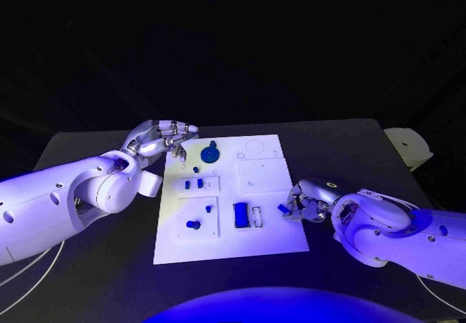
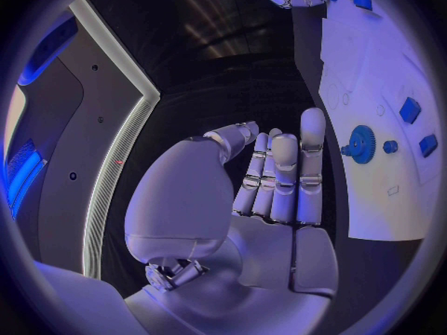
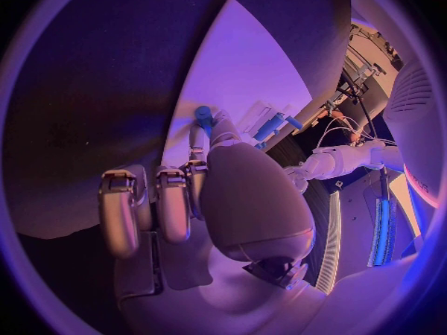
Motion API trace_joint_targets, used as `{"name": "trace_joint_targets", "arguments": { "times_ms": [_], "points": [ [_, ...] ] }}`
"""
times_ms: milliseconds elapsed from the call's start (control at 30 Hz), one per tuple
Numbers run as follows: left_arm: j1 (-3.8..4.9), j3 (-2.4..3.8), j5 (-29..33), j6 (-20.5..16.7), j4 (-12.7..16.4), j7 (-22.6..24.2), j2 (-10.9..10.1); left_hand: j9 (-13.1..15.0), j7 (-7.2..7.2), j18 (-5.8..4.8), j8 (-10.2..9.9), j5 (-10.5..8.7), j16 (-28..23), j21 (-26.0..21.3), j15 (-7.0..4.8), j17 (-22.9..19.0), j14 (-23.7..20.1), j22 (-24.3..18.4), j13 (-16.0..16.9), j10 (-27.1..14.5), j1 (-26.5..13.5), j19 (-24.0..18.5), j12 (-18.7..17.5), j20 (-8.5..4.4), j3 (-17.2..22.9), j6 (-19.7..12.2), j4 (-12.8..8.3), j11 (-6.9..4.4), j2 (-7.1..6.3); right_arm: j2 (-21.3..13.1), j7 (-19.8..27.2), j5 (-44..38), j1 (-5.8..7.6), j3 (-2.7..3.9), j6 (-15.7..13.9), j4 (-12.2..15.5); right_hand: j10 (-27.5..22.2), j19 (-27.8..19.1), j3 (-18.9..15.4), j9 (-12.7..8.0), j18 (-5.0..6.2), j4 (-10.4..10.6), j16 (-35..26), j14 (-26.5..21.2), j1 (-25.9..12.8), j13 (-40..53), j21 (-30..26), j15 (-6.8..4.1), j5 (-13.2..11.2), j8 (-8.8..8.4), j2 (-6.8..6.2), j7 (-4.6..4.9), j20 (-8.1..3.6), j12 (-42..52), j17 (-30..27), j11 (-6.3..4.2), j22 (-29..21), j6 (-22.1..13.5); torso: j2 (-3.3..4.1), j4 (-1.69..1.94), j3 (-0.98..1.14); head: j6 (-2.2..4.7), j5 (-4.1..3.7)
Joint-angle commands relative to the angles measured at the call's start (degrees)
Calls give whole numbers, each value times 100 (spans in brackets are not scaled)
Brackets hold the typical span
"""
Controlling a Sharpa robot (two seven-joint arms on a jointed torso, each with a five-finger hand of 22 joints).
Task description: Assemble the parts on the task board
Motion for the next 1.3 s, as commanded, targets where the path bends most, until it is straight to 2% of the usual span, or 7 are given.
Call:
{"name": "trace_joint_targets", "arguments": {
  "times_ms": [33,133,300,500,667,767,1300],
  "points": [
    [2,3,12,85,22,42,1,9,-8,91,18,27,32,-25,22,-9,-1,-10,-6,-56,-75,-3,26,41,4,-42,32,0,3,35,-185,-321,-49,-28,262,-62,153,589,135,-85,-82,-63,12,534,418,-30,25,-55,-40,-43,201,-13,-10,-44,1225,-73,1508,61,-3,3,-2,-4,8],
    [2,3,12,83,24,41,-1,9,-8,91,18,27,32,-25,22,-9,-1,-10,-6,-56,-75,-3,26,41,4,-42,32,0,3,60,-206,-408,-62,-29,277,-81,146,589,336,-105,-82,-111,10,532,645,-32,25,-65,19,-79,159,-22,-23,-55,1221,-81,1508,101,-2,0,-6,-3,7],
    [3,4,1,87,27,37,0,10,-8,91,22,28,35,-27,23,-10,-2,-12,-6,-61,-77,-2,32,42,4,-45,37,0,5,79,-222,-525,-72,-29,182,-83,131,589,749,-113,-82,-96,8,532,824,-38,25,-65,634,-123,-59,-17,-28,-79,1219,-80,1508,148,-6,0,-6,0,18],
    [3,4,-22,93,26,26,2,11,-11,92,24,30,37,-28,22,-5,-1,-12,-6,-64,-65,-1,36,42,7,-46,29,-2,3,86,-228,-507,-76,-29,30,-52,146,589,1505,-54,-82,88,4,531,446,-36,25,-63,756,-138,-420,-16,-23,-87,1214,-81,1508,168,-8,-1,-1,8,18],
    [3,4,-34,100,27,11,5,13,-12,93,28,33,37,-29,20,-12,-4,-13,-6,-67,-53,0,42,42,13,-47,21,-3,3,76,-217,-398,-75,-28,-149,56,174,589,2398,66,-82,67,8,534,-260,-16,25,-74,1317,-95,-856,-22,-31,-67,1226,-88,1508,175,-7,-2,1,6,23],
    [3,4,-44,107,26,-4,3,15,-13,94,33,38,39,-29,18,-16,-7,-14,-6,-70,-29,2,50,40,23,-48,5,-5,3,75,-208,-340,-67,-24,-282,147,187,589,2702,123,-82,62,12,536,-449,-4,25,-74,1498,-63,-972,-29,-34,-51,1235,-92,1508,177,-3,-12,8,11,39],
    [3,3,-55,120,19,-28,37,15,-13,94,33,38,39,-29,18,-16,-7,-14,-6,-70,-29,2,50,40,23,-48,5,-5,3,384,-198,584,-14,-12,-438,326,193,589,3139,239,-82,61,10,536,-873,-7,25,-71,1679,-4,-1109,-21,-34,-65,1232,-87,1508,150,-4,3,-6,-10,-3]
  ]
}}
